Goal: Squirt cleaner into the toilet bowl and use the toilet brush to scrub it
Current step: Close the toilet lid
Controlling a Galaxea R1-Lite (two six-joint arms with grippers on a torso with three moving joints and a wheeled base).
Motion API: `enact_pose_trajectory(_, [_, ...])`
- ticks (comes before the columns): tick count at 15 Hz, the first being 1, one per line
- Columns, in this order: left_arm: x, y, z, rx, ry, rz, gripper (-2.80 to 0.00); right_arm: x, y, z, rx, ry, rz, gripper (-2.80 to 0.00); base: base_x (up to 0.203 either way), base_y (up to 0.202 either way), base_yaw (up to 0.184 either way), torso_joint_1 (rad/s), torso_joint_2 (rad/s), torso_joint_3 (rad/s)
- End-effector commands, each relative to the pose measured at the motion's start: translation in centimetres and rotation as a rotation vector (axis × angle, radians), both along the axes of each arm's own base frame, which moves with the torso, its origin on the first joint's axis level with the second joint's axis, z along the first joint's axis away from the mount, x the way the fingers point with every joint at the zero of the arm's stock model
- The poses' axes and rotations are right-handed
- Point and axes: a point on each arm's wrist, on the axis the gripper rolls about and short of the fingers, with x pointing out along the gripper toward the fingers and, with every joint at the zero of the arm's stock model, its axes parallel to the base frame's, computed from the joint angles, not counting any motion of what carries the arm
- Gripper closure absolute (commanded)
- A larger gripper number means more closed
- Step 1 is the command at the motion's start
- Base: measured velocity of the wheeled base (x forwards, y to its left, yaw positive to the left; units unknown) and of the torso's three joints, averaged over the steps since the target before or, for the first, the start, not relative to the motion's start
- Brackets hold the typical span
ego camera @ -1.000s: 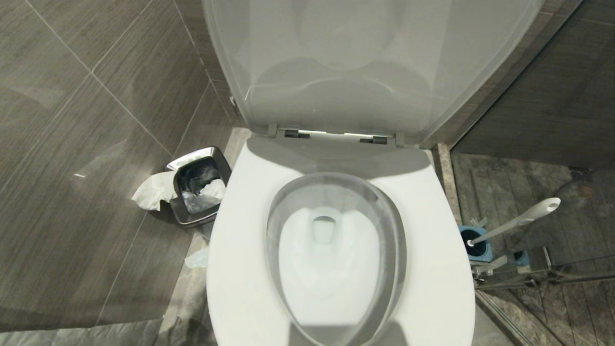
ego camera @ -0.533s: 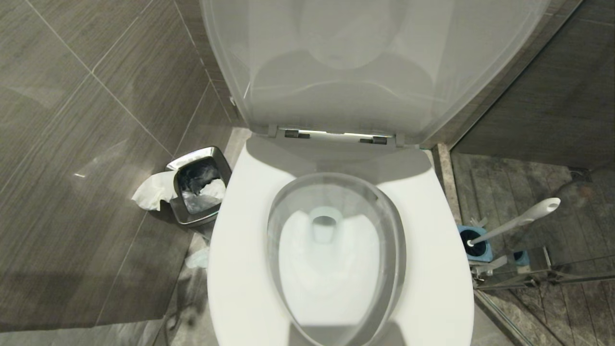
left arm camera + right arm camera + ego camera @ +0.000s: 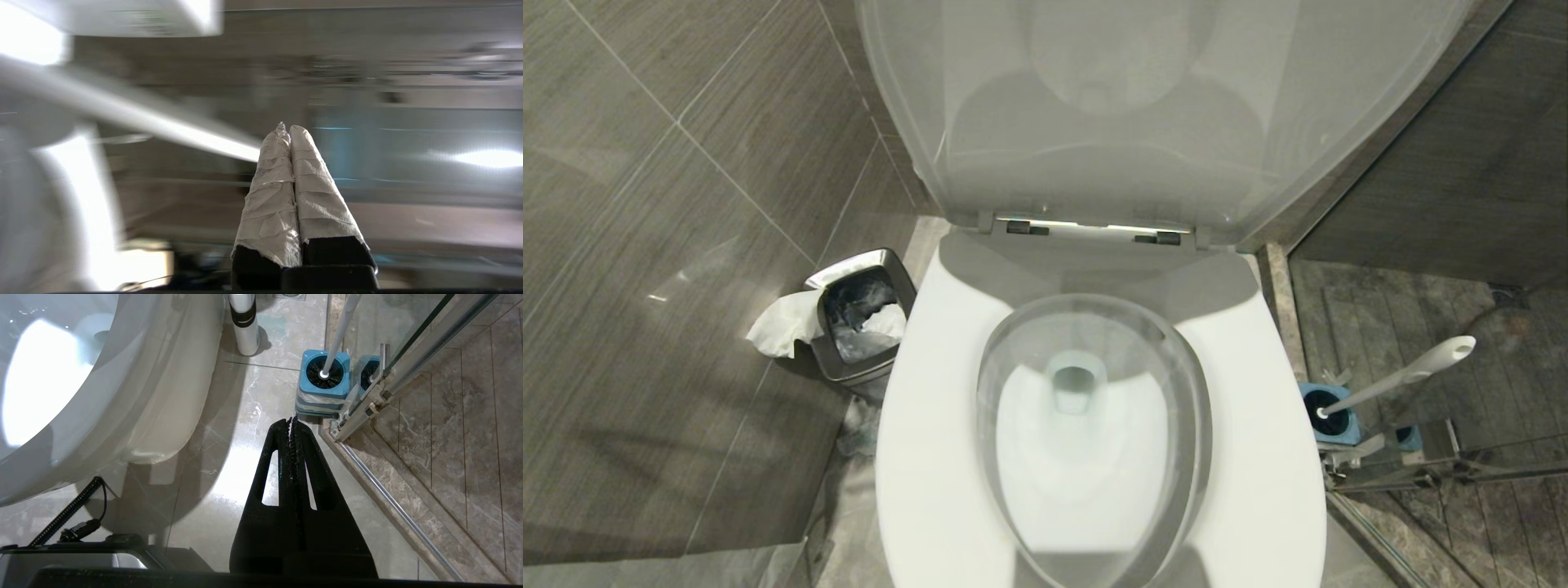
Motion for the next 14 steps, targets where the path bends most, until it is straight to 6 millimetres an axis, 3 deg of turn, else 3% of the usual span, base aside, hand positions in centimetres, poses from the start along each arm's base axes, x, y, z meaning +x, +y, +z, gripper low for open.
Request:
enact_pose_trajectory(1, [1.5,-1.1,-2.3,0.436,-0.385,0.139,0.00,0.0,0.0,0.0,0.001,0.001,0.000,0.00,0.000,0.000,0.000,0.000,0.00,0.000])
enact_pose_trajectory(3, [2.3,-1.4,-2.4,0.741,-0.704,0.284,0.00,0.0,0.0,0.0,0.001,0.001,0.000,0.00,0.000,0.000,0.000,0.000,0.00,0.000])
enact_pose_trajectory(5, [3.0,-1.9,-1.6,0.901,-0.879,0.458,0.00,0.0,0.0,0.0,0.001,0.001,0.000,0.00,0.000,0.000,0.000,0.000,0.00,0.000])
enact_pose_trajectory(10, [3.0,-2.0,-0.9,0.891,-0.957,0.518,0.00,0.0,0.0,0.0,0.001,0.001,0.000,0.00,0.000,0.000,0.000,0.000,0.00,0.000])
enact_pose_trajectory(14, [2.4,-3.3,-1.5,0.879,-0.953,0.406,0.00,0.0,0.0,0.0,0.001,0.001,-0.001,0.00,0.000,0.000,0.000,0.000,0.00,0.000])
